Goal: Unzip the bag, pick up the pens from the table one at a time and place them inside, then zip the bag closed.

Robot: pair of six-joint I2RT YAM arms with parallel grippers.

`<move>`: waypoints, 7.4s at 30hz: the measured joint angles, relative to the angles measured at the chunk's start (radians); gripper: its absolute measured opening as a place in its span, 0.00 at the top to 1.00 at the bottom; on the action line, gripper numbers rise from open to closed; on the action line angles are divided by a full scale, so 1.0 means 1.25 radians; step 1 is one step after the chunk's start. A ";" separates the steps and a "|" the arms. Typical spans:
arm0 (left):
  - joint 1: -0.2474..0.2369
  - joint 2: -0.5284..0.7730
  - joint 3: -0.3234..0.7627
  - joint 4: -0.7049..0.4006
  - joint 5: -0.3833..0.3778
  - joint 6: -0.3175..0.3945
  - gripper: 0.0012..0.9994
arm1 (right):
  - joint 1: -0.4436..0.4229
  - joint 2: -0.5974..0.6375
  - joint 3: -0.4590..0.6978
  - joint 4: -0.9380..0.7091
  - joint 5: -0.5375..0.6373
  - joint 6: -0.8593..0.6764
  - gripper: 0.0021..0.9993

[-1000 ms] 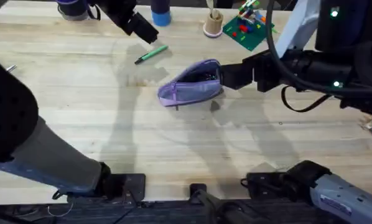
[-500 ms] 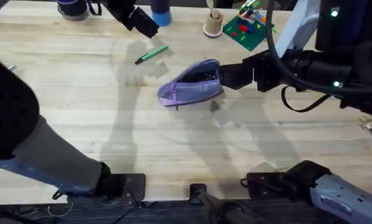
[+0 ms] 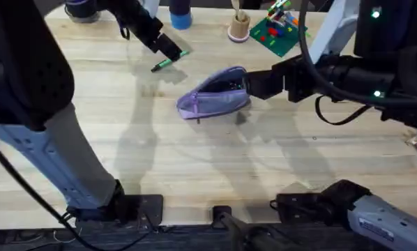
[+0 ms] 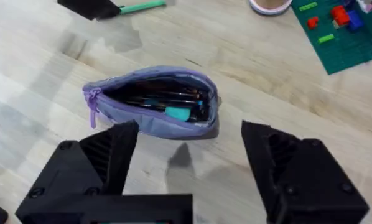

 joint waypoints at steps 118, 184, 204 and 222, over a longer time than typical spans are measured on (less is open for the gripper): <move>-0.132 0.059 0.493 -0.633 -0.046 0.091 0.96 | -0.161 -0.190 0.002 -0.157 0.067 -0.025 0.00; -0.416 -0.145 -0.032 -0.055 0.089 -0.177 0.96 | -0.161 -0.270 0.002 -0.208 0.109 -0.055 0.00; -0.414 -0.144 -0.184 -0.032 -0.036 -0.174 0.96 | -0.161 -0.270 0.002 -0.208 0.109 -0.055 0.00; -0.414 -0.144 -0.186 -0.002 -0.088 -0.168 0.20 | -0.161 -0.270 0.002 -0.208 0.109 -0.055 0.00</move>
